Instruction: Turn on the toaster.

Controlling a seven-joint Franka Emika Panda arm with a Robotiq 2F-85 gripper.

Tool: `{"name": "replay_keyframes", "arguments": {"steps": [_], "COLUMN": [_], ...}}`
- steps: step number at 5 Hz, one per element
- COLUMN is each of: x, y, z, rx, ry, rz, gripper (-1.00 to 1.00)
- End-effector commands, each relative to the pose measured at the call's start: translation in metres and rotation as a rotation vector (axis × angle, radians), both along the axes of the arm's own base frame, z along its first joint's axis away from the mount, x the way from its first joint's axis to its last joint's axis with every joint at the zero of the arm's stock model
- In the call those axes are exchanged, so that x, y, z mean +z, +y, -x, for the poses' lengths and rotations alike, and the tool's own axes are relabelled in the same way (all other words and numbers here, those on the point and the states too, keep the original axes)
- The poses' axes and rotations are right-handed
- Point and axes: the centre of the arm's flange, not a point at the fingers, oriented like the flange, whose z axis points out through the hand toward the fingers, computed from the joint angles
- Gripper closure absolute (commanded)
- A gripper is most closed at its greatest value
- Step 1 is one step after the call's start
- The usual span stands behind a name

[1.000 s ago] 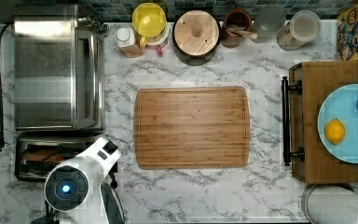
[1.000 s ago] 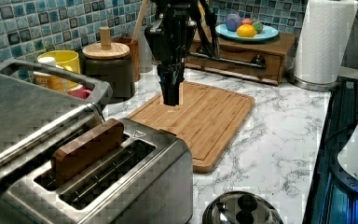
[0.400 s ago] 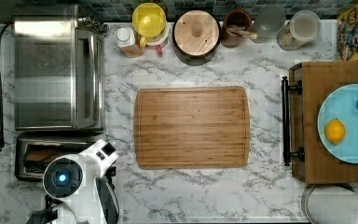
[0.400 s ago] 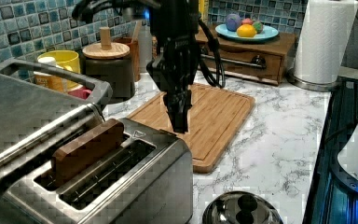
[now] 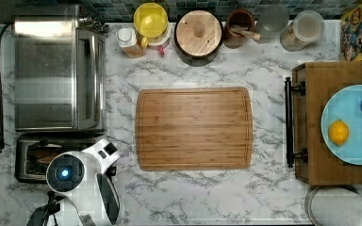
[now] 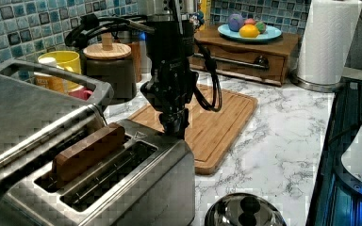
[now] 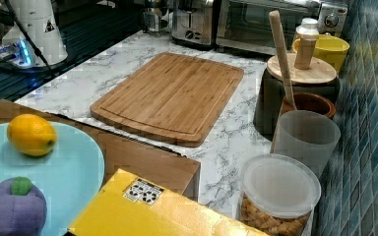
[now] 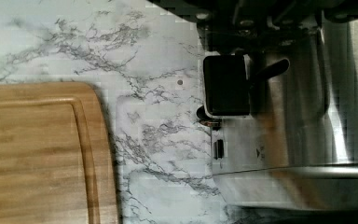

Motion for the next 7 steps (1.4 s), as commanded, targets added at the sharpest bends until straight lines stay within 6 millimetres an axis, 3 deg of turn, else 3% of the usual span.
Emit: {"name": "replay_keyframes", "arguments": {"steps": [1,2,3,5,7], "x": [0.034,0.056,0.05,-0.036,-0.083], "y": [-0.035,-0.046,-0.046,-0.04,-0.051], "z": [-0.05,-0.051,-0.051,-0.047,-0.026], "rx": [-0.107,-0.113,-0.106,-0.035,-0.006], "ry": [-0.057,-0.07,-0.096,0.08,0.199], "rz": [-0.03,-0.096,-0.09,0.024,0.073], "gripper": [1.0,1.0,1.0,1.0,1.0]}}
